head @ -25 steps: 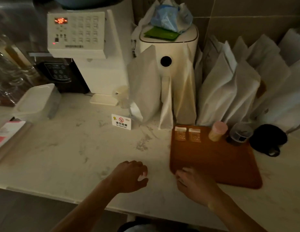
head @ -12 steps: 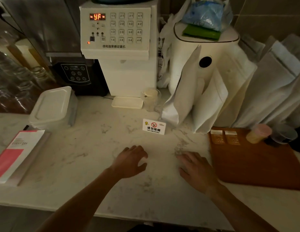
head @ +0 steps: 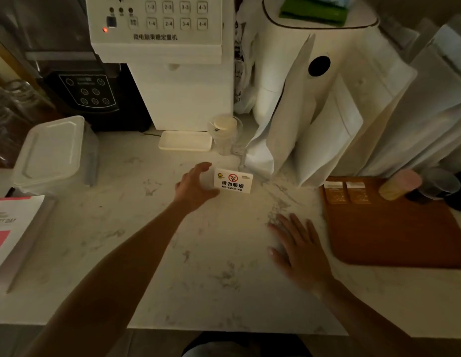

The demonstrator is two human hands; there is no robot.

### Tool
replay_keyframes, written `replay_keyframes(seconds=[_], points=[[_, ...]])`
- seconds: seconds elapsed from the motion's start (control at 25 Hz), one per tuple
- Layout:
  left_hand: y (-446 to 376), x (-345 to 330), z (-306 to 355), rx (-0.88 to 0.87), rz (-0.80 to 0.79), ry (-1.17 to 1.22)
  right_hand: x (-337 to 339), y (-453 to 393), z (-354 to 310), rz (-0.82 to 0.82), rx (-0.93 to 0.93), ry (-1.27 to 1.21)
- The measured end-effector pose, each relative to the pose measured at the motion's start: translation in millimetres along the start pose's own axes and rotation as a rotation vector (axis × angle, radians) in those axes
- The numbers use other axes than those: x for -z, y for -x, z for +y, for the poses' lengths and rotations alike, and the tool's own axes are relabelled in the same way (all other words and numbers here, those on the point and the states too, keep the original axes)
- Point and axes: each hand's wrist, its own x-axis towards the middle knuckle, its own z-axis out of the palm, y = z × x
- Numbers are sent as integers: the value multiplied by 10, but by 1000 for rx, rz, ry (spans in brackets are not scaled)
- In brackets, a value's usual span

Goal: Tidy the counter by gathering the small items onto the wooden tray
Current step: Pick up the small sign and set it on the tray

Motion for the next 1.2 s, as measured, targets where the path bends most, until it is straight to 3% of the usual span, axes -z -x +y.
replay_keyframes(seconds=[0.2,0.48,0.88,1.2], points=[[-175,17,44,-49,-84,-37,-17,-12,16,10,-7,-22],[-205,33,91,-85,-85,-32,-19,-13,10,51,-12,-32],[439,-246,150,-46,74,323,-11,32,10,78,13,-48],[959,-790,544,-63,20,432,54,517,202,18,95,-45]])
